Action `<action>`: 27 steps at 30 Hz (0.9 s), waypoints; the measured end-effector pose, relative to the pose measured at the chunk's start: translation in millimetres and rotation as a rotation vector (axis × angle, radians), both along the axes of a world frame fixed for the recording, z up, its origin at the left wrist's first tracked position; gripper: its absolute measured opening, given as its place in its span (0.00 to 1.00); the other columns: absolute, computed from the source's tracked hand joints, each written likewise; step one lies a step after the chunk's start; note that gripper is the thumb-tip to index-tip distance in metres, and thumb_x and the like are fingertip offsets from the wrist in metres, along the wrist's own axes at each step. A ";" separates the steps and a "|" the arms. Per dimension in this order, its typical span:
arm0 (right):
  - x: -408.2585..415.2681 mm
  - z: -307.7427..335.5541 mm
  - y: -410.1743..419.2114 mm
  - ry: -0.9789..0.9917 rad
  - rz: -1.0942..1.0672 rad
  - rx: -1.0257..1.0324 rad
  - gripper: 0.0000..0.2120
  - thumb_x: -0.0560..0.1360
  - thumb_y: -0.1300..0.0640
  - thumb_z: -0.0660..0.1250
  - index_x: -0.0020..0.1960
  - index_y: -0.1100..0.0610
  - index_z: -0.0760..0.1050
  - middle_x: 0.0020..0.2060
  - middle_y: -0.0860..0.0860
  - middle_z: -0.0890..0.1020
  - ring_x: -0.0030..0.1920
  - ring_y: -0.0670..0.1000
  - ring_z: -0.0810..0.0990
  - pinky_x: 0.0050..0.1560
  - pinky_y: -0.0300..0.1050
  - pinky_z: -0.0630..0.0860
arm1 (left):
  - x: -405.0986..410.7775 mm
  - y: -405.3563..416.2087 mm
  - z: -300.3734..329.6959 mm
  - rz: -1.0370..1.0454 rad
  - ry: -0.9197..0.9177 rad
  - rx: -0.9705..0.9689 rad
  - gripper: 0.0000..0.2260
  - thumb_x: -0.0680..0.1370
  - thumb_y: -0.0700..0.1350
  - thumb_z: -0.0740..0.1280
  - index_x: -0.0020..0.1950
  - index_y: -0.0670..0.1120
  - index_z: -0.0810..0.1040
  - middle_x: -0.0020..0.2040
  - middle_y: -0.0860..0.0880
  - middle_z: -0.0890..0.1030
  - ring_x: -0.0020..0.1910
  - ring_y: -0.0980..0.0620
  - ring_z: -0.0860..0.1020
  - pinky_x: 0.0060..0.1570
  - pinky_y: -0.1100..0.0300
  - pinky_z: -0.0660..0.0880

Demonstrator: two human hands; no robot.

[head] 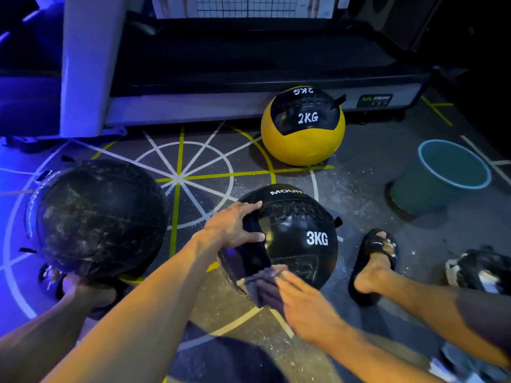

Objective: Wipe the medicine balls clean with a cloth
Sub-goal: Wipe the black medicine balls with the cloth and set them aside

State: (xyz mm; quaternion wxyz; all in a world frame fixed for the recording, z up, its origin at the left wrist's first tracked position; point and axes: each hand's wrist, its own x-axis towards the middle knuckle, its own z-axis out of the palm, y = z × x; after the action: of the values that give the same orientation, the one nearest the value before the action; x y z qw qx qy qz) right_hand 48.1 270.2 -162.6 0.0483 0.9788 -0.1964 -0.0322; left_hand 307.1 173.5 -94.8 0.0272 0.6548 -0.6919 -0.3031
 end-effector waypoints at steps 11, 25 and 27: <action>31.5 -1.0 21.5 -0.511 -0.520 0.167 0.43 0.68 0.77 0.63 0.81 0.57 0.60 0.81 0.51 0.60 0.82 0.52 0.54 0.79 0.52 0.54 | 8.9 1.8 -0.2 0.059 0.056 0.019 0.39 0.76 0.62 0.73 0.82 0.62 0.56 0.80 0.50 0.62 0.78 0.46 0.64 0.73 0.51 0.61; 39.0 -8.5 19.9 -0.639 -0.575 0.182 0.27 0.81 0.62 0.54 0.79 0.53 0.64 0.79 0.49 0.64 0.81 0.50 0.56 0.78 0.54 0.62 | 33.1 36.0 -21.4 0.200 0.165 -0.003 0.40 0.76 0.64 0.70 0.83 0.60 0.54 0.76 0.48 0.67 0.74 0.45 0.68 0.70 0.50 0.67; 19.0 -8.2 5.5 -0.548 -0.448 0.147 0.27 0.81 0.62 0.54 0.80 0.51 0.63 0.79 0.48 0.65 0.81 0.48 0.56 0.78 0.53 0.61 | 43.9 46.2 -28.6 0.212 0.203 0.014 0.41 0.75 0.67 0.70 0.82 0.61 0.54 0.76 0.48 0.67 0.74 0.45 0.68 0.69 0.50 0.68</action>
State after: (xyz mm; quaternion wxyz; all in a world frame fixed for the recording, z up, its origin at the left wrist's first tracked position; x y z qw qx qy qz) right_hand 67.2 275.6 -170.7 -0.0849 0.8847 -0.4086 0.2075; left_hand 351.0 219.7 -123.4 0.1245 0.6903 -0.6103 -0.3681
